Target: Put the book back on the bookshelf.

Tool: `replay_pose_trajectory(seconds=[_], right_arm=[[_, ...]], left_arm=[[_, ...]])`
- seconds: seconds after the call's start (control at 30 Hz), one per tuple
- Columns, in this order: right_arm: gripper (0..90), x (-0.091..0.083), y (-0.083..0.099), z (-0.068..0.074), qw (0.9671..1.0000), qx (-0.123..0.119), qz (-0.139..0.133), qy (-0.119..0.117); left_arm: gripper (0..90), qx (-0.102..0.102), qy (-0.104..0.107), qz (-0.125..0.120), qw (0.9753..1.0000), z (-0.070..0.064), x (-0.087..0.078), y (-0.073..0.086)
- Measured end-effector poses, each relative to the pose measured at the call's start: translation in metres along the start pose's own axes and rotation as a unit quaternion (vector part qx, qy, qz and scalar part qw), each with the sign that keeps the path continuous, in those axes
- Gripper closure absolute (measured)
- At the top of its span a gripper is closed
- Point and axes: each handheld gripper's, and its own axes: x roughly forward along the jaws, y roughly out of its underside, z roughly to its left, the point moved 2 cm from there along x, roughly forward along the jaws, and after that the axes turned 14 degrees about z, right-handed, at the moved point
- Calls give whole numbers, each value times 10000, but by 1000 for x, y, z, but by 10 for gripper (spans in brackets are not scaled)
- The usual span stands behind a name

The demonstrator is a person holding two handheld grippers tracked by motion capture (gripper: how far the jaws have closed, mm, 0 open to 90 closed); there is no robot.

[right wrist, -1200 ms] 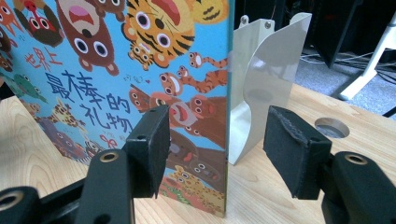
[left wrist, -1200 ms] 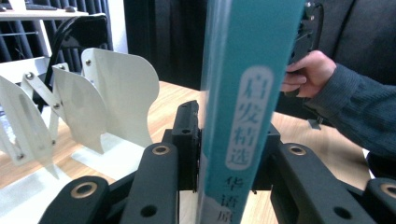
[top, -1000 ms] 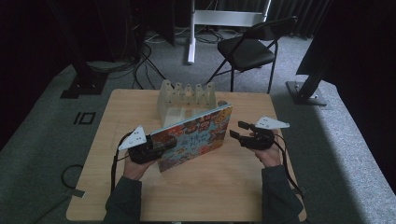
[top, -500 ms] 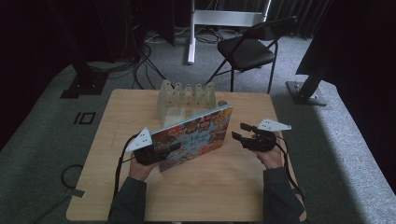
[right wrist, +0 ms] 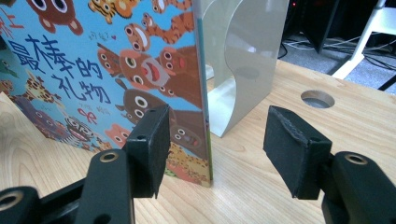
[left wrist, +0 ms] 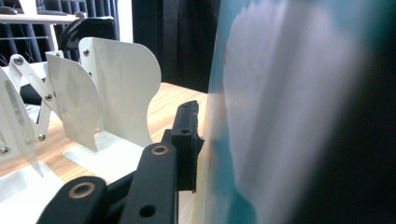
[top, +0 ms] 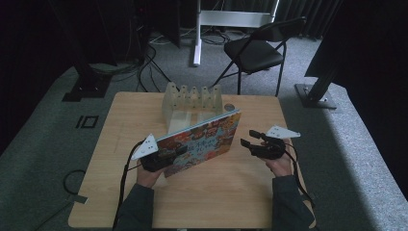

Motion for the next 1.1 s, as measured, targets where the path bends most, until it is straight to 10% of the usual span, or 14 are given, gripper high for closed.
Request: replay_pose_trajectory(seconds=[0.57,1.1], right_arm=[[407,-1,13,-7,9998,194,49,14],[407,1,26,-13,9994,268,208,103]], left_arm=[[803,409,-361,-83,9985,-24,3,3],[718,91,-259,-132,9995,-20,9,18]])
